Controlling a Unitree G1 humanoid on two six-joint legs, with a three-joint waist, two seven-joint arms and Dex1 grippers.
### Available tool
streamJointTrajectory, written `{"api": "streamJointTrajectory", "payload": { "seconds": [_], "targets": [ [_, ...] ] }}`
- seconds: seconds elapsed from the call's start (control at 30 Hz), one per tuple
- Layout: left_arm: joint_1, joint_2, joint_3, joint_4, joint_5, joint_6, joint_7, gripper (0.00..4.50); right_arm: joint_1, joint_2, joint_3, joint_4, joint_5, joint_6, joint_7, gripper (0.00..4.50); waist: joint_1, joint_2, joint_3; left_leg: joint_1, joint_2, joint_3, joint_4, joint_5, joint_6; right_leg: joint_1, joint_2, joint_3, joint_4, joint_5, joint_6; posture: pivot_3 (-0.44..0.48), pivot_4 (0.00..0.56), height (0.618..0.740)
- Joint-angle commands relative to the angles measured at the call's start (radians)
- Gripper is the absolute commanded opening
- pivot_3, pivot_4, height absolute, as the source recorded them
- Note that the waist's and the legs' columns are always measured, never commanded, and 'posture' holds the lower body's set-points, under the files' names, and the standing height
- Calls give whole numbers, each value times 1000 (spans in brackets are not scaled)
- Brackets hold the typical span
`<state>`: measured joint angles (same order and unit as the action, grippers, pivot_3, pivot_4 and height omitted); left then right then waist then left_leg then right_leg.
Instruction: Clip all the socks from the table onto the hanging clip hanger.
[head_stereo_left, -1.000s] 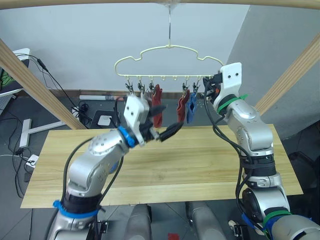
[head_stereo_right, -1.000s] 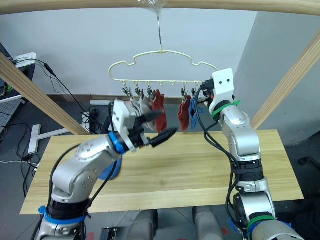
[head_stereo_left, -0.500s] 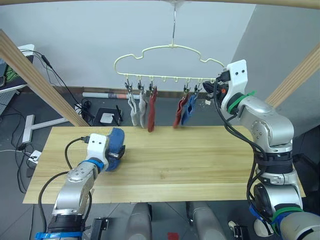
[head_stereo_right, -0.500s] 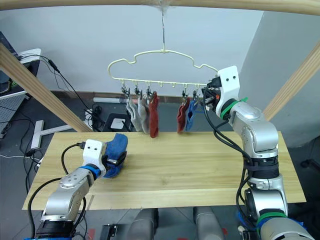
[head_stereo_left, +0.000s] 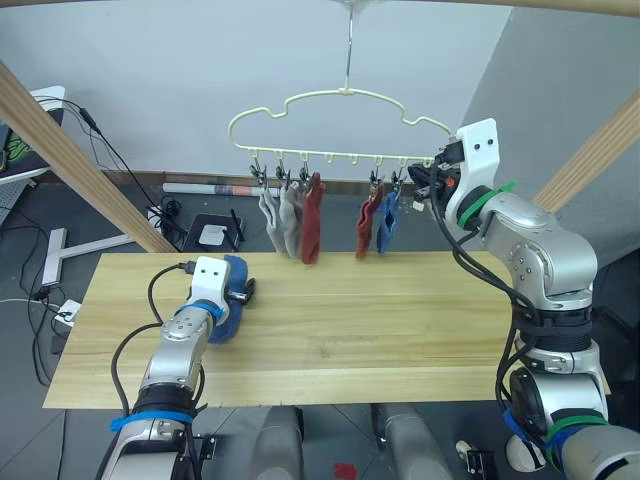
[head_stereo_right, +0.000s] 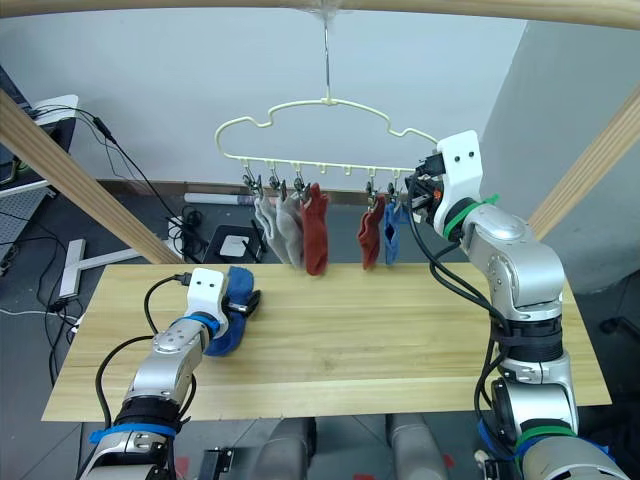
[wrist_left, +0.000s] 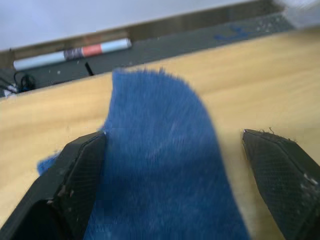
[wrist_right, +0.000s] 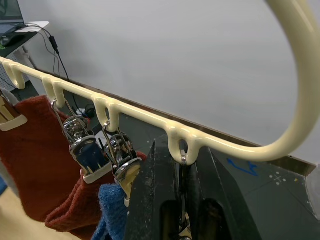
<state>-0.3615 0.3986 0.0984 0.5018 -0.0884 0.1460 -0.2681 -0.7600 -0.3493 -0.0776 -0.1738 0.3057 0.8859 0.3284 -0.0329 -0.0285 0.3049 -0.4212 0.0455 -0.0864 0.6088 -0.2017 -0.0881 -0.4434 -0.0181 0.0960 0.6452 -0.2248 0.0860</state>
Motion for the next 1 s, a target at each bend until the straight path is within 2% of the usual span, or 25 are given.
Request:
{"api": "streamJointTrajectory", "payload": {
  "seconds": [0.03, 0.1, 0.23, 0.5, 0.73, 0.83, 0.93, 1.0],
  "targets": [
    [6, 15, 7, 44, 17, 30, 2, 4130, 16, -19, -20, -33, 6, 17, -6, 0, 0, 0, 0, 0, 0, 0, 0, 0, 0, 0, 0, 0, 0, 0, 0, -11, 314, 740],
    [10, 9, 24, 45, -7, 56, -5, 3681, 16, -20, -19, -37, 8, 20, -6, 0, 0, 0, 0, 0, 0, 1, 1, 0, 0, 0, 0, 1, 0, 0, 1, -11, 314, 740],
    [16, -14, 61, 31, -53, 92, -12, 2444, 19, -23, -21, -41, 10, 26, -7, 0, -2, 0, 0, 1, 0, 0, 1, 0, 0, 1, 0, 1, 1, 0, 1, -11, 308, 740],
    [75, -23, 30, -52, -32, 85, -40, 143, 17, -34, -17, -40, 17, 35, 3, 0, -1, 0, 0, 1, 0, 1, 0, 0, 0, 1, 0, 1, 0, 0, 1, -6, 304, 740],
    [202, -67, -38, -334, -70, 166, -118, 59, -24, -58, -39, -22, 51, 87, 9, 0, 1, 0, 0, 1, 0, 1, 1, 0, 0, 1, -1, 1, 0, 0, 0, -8, 303, 740],
    [241, -105, -56, -500, -139, 243, -148, 59, -53, -58, -68, -15, 80, 147, 2, 0, -1, 0, 0, 1, 0, 1, 1, 0, 0, 1, -1, 1, 0, 0, 0, -10, 304, 740],
    [262, -173, -142, -723, -290, 348, -236, 59, -113, 0, -183, 7, 145, 318, -62, 0, 2, 0, 0, -1, 0, 0, 1, 0, 0, 0, -1, 1, -1, 0, 0, -10, 304, 740],
    [248, -179, -226, -812, -297, 370, -278, 59, -174, 65, -306, 33, 163, 471, -138, 0, 2, 0, 0, -2, 0, 0, 2, 0, 0, 0, -1, 1, -1, 0, 0, -10, 304, 740]
  ]
}}
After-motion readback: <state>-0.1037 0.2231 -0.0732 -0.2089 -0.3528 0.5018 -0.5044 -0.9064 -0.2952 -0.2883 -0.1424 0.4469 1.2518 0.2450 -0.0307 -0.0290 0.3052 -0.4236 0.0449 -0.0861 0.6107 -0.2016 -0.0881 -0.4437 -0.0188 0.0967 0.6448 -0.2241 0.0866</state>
